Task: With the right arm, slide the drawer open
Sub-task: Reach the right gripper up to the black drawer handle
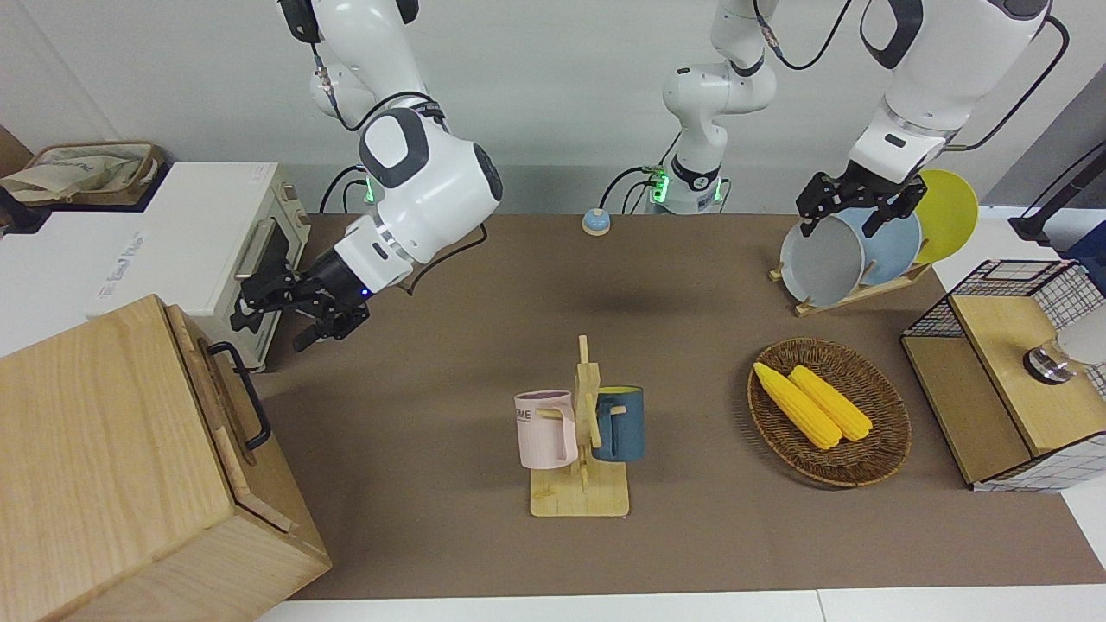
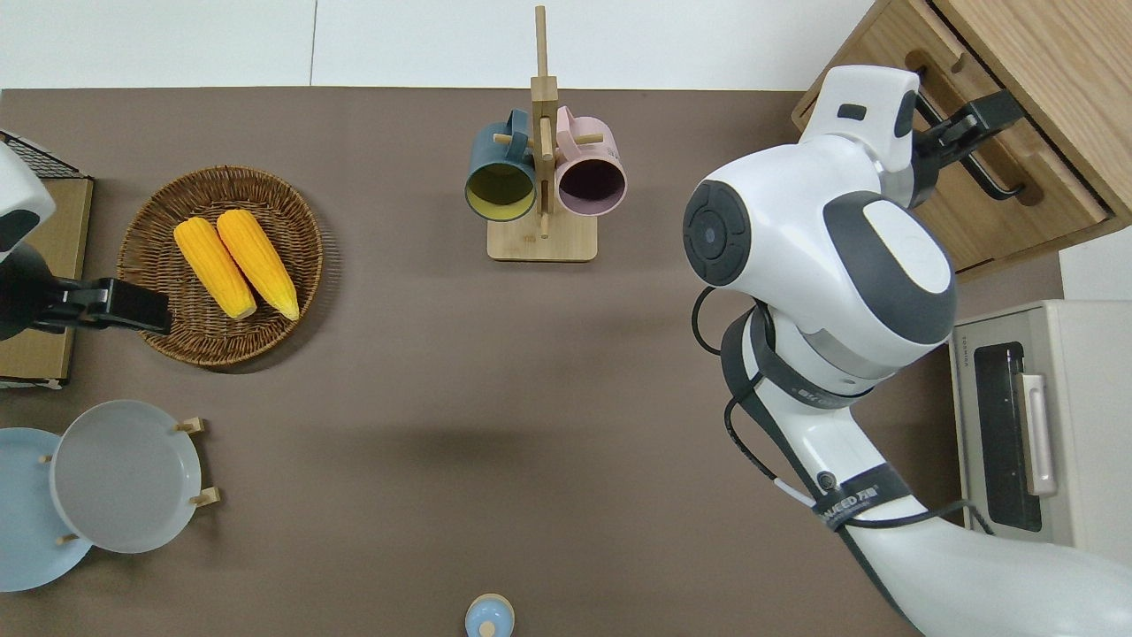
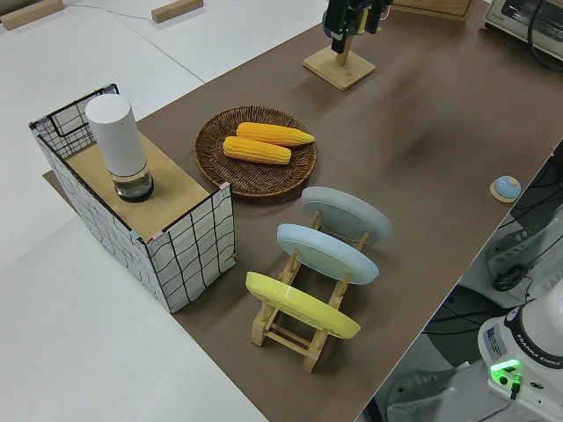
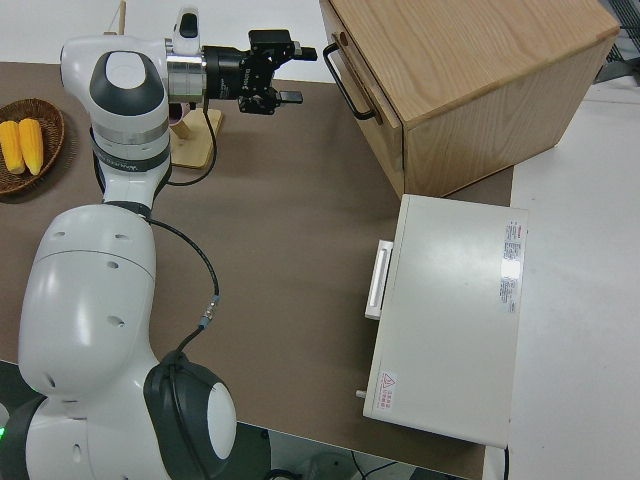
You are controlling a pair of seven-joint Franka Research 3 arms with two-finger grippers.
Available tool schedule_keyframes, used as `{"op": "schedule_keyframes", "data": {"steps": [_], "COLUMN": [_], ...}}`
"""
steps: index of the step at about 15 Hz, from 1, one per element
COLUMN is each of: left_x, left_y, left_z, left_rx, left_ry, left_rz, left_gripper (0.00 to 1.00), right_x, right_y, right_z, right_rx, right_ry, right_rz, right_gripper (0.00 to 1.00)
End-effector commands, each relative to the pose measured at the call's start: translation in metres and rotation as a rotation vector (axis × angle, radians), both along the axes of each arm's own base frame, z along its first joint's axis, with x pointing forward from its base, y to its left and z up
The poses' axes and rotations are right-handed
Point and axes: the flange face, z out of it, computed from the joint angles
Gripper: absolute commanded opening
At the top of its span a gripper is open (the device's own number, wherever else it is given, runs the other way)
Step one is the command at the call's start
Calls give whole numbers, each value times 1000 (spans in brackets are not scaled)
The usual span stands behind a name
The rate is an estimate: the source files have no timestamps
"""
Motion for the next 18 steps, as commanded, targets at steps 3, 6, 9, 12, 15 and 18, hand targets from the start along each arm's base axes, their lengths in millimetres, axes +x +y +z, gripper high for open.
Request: {"op": "schedule_keyframes", "data": {"steps": [3,6,9,12,15,18], "left_x": [-3,-3,-3,-3,-3,-3], "left_y": [-2,-2,-2,-2,-2,-2], "left_z": [5,6,5,5,6,6], "left_rx": [19,19,19,19,19,19], "left_ry": [4,3,4,4,3,3], "left_rz": [5,5,5,5,5,5], "left_gripper": [993,993,993,993,993,993], "right_x": [-2,2,8,12,16,21], "right_y": [10,10,-5,-15,-21,-34], "right_z": [-56,-77,-96,-105,-119,-121], "right_rx": [-200,-238,-276,-328,-336,-382], "right_ry": [-77,-116,-183,-208,-237,-246], "right_rz": [170,185,176,195,190,200], "right_gripper": [983,983,981,979,979,975]}}
